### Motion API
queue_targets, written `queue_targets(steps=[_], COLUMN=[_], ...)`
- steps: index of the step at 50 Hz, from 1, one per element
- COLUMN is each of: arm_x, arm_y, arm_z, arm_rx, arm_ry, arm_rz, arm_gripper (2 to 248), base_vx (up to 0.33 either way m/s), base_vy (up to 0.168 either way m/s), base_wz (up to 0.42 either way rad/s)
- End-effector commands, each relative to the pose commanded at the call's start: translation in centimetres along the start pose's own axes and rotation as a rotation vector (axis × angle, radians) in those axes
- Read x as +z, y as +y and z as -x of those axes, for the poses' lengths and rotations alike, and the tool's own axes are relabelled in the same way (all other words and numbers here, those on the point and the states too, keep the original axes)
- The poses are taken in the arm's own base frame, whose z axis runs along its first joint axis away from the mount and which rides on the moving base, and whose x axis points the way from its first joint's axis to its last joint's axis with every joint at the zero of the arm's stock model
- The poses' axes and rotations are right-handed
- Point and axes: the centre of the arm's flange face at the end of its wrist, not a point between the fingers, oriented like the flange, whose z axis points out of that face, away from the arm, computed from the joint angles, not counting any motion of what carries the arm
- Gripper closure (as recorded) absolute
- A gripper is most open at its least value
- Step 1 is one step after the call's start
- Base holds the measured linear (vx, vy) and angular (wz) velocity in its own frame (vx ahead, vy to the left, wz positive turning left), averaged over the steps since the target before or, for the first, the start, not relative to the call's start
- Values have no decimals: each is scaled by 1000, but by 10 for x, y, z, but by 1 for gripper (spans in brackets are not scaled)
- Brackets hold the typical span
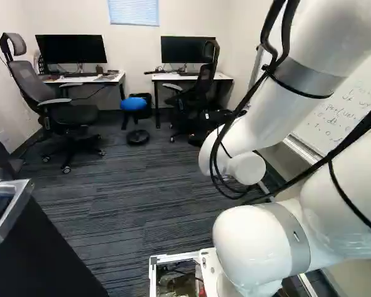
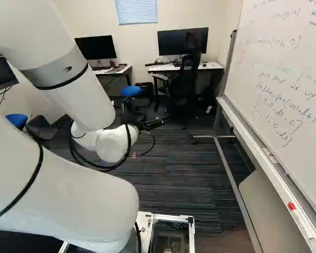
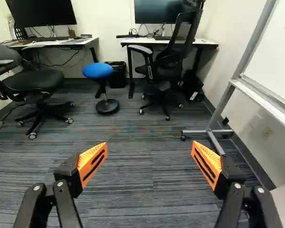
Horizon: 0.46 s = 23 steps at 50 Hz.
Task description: Open the door and move inside
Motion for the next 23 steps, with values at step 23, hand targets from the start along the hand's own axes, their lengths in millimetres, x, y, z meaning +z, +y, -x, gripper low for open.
queue_targets(steps=[23], arm_x=[0], arm_y=[0], arm_z=[0], arm_rx=[0], arm_ry=[0], arm_rz=[0], arm_gripper=[3], base_vx=[33], base_vy=[1], base_wz=[-1])
